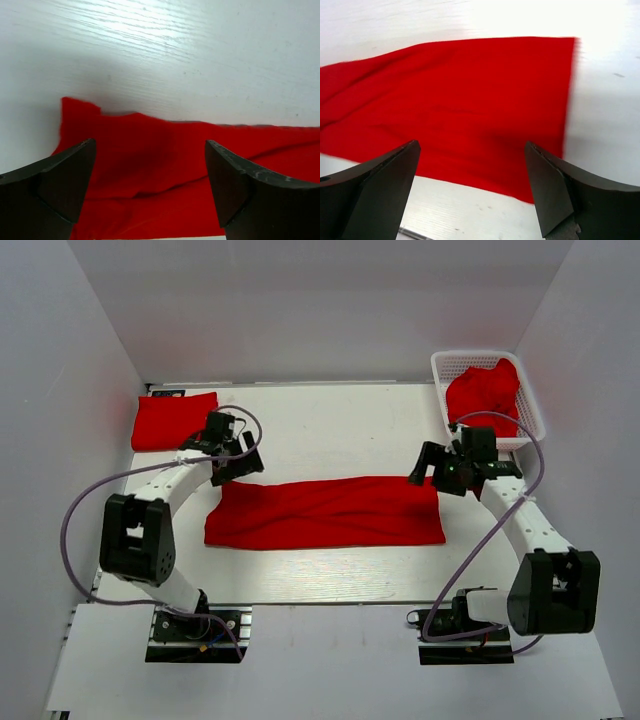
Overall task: Fold and stack the t-shirts
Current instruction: Fold the other side of the tshirt into a rectangle
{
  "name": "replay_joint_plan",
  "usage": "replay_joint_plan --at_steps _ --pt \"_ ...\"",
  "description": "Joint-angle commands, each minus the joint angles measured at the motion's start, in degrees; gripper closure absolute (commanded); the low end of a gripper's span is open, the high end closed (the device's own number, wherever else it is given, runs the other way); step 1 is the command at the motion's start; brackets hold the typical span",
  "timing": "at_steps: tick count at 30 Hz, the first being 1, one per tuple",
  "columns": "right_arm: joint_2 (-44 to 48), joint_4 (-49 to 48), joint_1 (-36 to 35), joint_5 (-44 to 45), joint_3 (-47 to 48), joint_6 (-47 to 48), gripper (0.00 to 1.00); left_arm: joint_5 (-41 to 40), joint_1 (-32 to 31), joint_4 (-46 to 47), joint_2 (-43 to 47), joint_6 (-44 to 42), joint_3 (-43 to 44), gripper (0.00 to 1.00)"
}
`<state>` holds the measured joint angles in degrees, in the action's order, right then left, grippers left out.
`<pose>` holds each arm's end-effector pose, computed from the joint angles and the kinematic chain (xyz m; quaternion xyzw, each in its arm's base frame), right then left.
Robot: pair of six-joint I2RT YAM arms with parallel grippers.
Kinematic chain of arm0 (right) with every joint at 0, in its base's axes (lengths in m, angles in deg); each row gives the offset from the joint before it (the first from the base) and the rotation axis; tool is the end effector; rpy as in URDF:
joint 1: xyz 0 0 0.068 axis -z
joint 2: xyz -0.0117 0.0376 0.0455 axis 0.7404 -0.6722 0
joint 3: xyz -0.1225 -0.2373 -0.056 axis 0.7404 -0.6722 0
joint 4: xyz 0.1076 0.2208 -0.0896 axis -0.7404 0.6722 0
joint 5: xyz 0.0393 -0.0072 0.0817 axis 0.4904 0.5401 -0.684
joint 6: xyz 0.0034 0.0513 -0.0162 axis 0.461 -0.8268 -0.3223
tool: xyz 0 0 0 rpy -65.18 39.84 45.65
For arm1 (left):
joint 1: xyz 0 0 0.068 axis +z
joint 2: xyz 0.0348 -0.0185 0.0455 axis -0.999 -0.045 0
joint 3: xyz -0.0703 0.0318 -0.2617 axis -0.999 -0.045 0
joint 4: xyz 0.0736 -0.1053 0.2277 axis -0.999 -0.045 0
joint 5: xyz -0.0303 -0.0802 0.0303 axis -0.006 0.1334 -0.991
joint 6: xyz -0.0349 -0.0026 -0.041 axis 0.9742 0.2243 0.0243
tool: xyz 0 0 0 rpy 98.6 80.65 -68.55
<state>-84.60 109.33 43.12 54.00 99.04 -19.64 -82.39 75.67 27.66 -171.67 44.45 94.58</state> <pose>0.2623 0.0273 0.2560 0.0614 0.9288 0.1421 0.3367 0.3160 -0.0639 0.2307 -0.1397 0.9486 -0.0729 0.2746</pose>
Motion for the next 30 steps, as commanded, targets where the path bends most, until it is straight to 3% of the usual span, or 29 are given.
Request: replay_joint_plan --at_steps 1,4,7,8,10,13,18,21,23,24,27,30 --pt "-3.4 -6.74 -1.24 -12.7 0.07 1.29 0.1 7.52 -0.21 4.56 -2.91 -0.85 -0.7 0.01" --pt "-7.18 -8.23 -2.12 -12.46 -0.63 0.42 0.1 6.58 -0.21 2.92 -7.03 -0.85 -0.71 0.01" --pt "-9.11 -9.73 -2.12 -10.71 -1.69 -0.03 0.1 -0.43 -0.21 -1.38 -9.42 -0.24 2.09 0.4" --pt "-9.55 -10.69 -1.95 -10.26 -2.47 0.06 0.1 -1.77 -0.21 -1.93 -9.95 -0.24 2.1 0.48" --pt "-11.74 -10.61 -1.86 -9.65 -2.92 -0.21 0.1 -4.32 -0.21 -2.46 -11.26 -0.24 2.63 0.52" --pt "-13.85 -10.78 -1.77 -8.59 -4.32 -1.35 0.1 -6.7 0.32 -4.82 -12.67 -0.24 3.77 0.75" --pt "-16.32 -10.61 -1.6 -4.02 -5.64 -3.28 0.1 -13.72 0.85 -8.17 -11.9 0.55 5.44 1.0" --pt "-18.42 -10.61 -1.51 -1.03 -5.82 -4.68 0.1 -15.14 0.85 -8.17 -11.27 0.55 6.75 0.98" --pt "-19.92 -10.35 -1.33 0.28 -5.65 -5.47 0.1 -16.37 0.85 -9.22 -11.27 0.55 8.6 0.8" --pt "-20.01 -10.08 -1.51 1.85 -5.56 -6.35 0.1 -16.9 0.85 -10.71 -11.27 0.55 9.91 0.64" --pt "-20.11 -9.64 -1.42 4.5 -5.47 -7.23 0.1 -19.53 1.37 -12.82 -10.22 1.86 10.54 0.39" --pt "-19.75 -9.2 -1.51 6.69 -5.47 -7.5 0.1 -20.07 1.99 -11.7 -7.15 2.4 8.36 0.3"
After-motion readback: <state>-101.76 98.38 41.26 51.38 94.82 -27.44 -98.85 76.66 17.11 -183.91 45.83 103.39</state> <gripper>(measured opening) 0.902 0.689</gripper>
